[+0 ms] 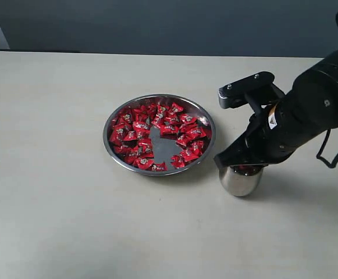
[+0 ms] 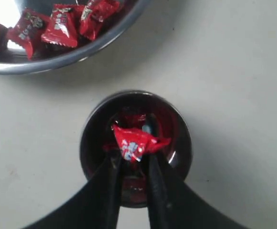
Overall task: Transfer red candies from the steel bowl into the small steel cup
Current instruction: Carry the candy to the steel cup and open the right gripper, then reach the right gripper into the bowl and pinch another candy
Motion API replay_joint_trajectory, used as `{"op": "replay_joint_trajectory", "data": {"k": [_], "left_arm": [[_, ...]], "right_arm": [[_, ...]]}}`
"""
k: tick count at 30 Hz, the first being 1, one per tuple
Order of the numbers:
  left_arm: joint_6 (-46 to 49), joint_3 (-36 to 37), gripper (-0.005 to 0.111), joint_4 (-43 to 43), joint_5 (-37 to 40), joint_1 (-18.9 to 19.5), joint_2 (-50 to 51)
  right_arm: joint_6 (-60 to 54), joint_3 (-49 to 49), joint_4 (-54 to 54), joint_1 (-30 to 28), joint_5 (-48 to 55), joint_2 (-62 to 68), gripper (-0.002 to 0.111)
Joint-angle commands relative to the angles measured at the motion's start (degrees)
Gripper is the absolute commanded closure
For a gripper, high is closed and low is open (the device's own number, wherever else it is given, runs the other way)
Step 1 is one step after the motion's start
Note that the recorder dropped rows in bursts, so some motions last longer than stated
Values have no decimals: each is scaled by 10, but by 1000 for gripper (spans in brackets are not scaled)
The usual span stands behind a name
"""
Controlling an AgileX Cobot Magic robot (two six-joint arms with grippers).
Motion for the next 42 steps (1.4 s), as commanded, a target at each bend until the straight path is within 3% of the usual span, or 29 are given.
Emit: {"op": "replay_joint_trajectory", "data": {"k": [1,6,16,21,34,42], "left_arm": [[0,3,105,-1,-3,0,-3],[0,3,105,-1,-3,0,-3],[0,3,105,-1,-3,0,-3],[0,3,105,-1,-3,0,-3],[0,3,105,-1,-3,0,-3],[0,3,105,-1,-3,0,-3]], "right_arm": [[2,2,-10,-2,-17,1,105],[4,2,-21,-2,-13,1,84],[19,-2,-40,-2,-13,-5,67],[1,-44,18,-1,-37,-6,66],[-274,-183,320,-1,-68,102,66],[-324,-277,358,15,-26,233,66]]}}
